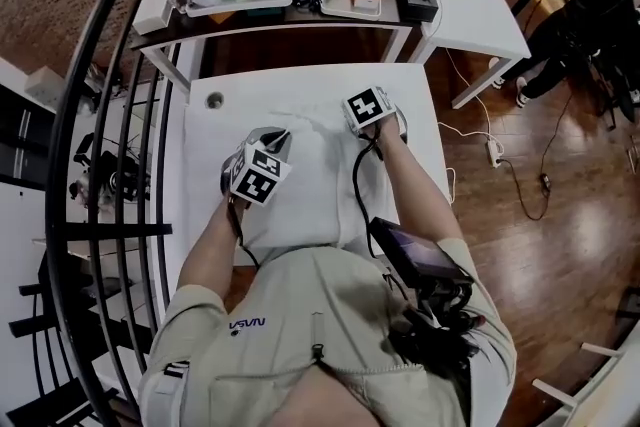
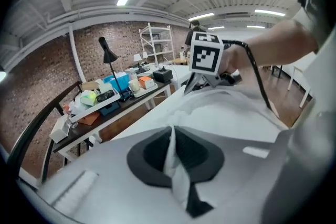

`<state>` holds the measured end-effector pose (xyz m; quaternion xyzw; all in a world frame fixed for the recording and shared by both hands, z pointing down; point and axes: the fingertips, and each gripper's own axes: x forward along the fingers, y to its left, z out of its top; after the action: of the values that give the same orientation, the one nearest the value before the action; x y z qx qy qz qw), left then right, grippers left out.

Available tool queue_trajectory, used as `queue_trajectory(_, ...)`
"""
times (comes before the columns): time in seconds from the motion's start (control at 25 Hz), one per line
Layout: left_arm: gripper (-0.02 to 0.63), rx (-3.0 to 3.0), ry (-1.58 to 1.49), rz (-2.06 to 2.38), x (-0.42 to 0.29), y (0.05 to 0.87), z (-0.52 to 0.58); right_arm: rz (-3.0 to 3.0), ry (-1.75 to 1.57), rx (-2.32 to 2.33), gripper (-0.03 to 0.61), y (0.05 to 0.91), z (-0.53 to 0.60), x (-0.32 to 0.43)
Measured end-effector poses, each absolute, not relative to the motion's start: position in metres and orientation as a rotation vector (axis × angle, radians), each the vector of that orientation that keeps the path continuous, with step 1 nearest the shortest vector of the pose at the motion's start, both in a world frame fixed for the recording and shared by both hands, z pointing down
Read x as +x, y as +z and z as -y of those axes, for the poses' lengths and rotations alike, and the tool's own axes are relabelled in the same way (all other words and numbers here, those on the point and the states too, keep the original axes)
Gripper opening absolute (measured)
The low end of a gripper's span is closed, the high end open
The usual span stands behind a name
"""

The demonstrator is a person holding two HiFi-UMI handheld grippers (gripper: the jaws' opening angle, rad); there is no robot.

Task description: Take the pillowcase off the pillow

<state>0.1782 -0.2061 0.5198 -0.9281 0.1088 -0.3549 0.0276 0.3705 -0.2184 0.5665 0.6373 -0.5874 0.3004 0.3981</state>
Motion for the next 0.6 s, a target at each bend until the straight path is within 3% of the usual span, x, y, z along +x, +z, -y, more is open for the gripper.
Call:
queue_trajectory(0.36, 0.014, -3.044, -0.809, -0.551, 0.125, 0.455, 0.22, 1.373, 0.564, 1.854, 0.011, 0.512, 0.203, 0.43)
queue_trajectory(0.6, 0.014, -3.109, -0.815, -0.689, 0.096, 0.461, 0.252, 1.074, 0.677, 2.031, 0.009, 0.512, 0.119, 0.518)
